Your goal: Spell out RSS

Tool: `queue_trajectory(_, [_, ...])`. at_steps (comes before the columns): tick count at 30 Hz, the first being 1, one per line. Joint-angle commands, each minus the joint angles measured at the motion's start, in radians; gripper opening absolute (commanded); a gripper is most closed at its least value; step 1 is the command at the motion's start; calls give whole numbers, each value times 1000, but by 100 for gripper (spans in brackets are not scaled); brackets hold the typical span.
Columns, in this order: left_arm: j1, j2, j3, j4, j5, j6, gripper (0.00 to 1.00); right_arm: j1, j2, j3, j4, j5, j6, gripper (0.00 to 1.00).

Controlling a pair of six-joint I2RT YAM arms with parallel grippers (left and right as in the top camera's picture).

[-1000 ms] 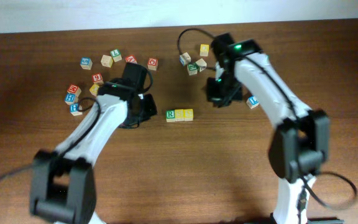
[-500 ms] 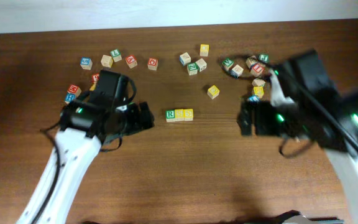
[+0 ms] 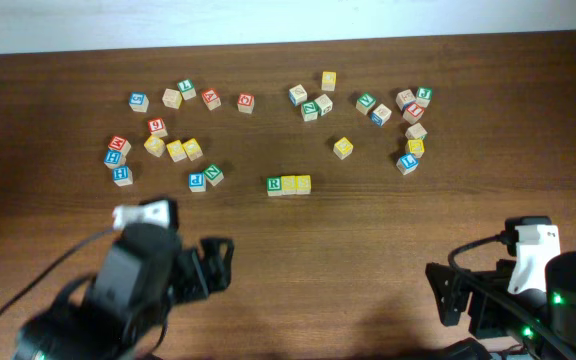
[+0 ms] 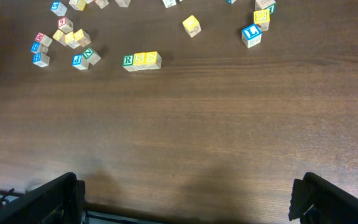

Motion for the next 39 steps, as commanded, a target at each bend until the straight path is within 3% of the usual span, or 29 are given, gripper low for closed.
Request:
queue_trajectory(1, [-56,-138,-136,-3,-113,-202,96,5,-10,-18,5,13,11,98])
queue_trajectory(5, [-57,-220,-224,-4,-121,-247,99,5,-10,-18,3,13,11,98])
queue_trajectory(34, [-57,-220,-225,-18,-117,-247,99,1,-13,-18,3,13,11,98])
queue_trajectory(39, [-57,-220,-225,-19,-117,-247,99,-53,-39,-18,3,13,11,98])
